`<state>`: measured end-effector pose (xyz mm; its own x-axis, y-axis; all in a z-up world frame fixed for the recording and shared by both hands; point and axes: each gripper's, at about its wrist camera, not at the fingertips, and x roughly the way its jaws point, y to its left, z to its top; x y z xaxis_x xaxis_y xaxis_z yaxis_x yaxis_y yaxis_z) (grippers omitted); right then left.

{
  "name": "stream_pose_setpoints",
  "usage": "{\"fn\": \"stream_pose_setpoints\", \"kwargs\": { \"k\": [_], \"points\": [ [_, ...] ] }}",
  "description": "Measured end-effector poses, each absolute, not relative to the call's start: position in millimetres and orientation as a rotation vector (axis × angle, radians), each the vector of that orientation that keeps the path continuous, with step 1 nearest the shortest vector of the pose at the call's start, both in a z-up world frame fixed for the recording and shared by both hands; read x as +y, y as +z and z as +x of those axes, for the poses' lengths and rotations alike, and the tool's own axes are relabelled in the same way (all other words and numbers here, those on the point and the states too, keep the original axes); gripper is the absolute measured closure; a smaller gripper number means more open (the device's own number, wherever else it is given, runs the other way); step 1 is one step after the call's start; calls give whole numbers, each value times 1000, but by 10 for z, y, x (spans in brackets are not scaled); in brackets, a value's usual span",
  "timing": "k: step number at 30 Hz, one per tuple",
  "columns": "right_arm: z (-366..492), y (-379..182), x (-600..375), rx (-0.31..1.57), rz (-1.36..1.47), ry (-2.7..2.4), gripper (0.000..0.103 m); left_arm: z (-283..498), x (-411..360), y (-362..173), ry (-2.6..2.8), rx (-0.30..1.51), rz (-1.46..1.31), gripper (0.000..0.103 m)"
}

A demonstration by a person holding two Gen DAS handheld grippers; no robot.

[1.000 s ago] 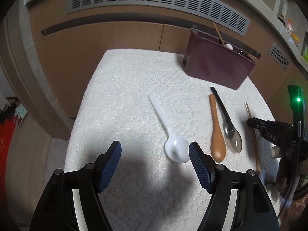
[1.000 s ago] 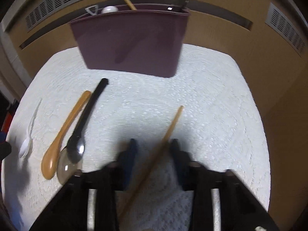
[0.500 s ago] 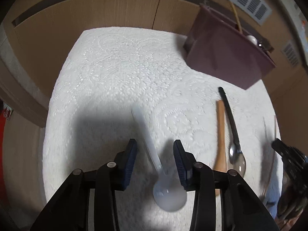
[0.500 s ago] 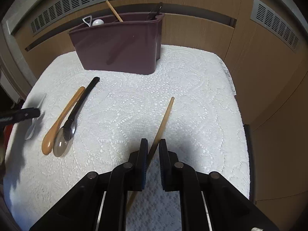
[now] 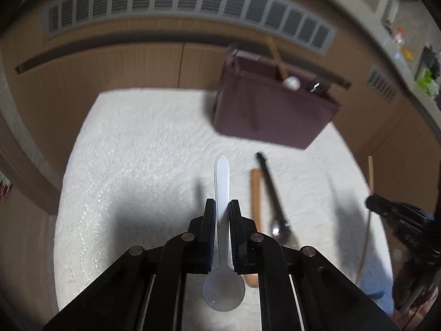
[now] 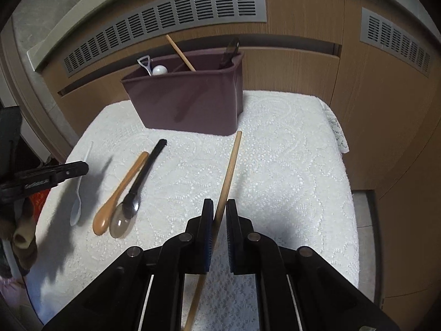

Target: Organize utensils

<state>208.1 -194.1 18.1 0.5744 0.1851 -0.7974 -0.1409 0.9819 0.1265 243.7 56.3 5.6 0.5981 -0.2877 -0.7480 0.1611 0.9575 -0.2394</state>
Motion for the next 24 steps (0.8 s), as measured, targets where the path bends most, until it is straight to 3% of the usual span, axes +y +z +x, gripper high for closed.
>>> {"fn": "stream_pose_setpoints", "kwargs": {
  "k": [24],
  "points": [
    [1774,729,-1841,783,-7,176,97,1981,230,841,-335,656,-114,93]
  ]
}}
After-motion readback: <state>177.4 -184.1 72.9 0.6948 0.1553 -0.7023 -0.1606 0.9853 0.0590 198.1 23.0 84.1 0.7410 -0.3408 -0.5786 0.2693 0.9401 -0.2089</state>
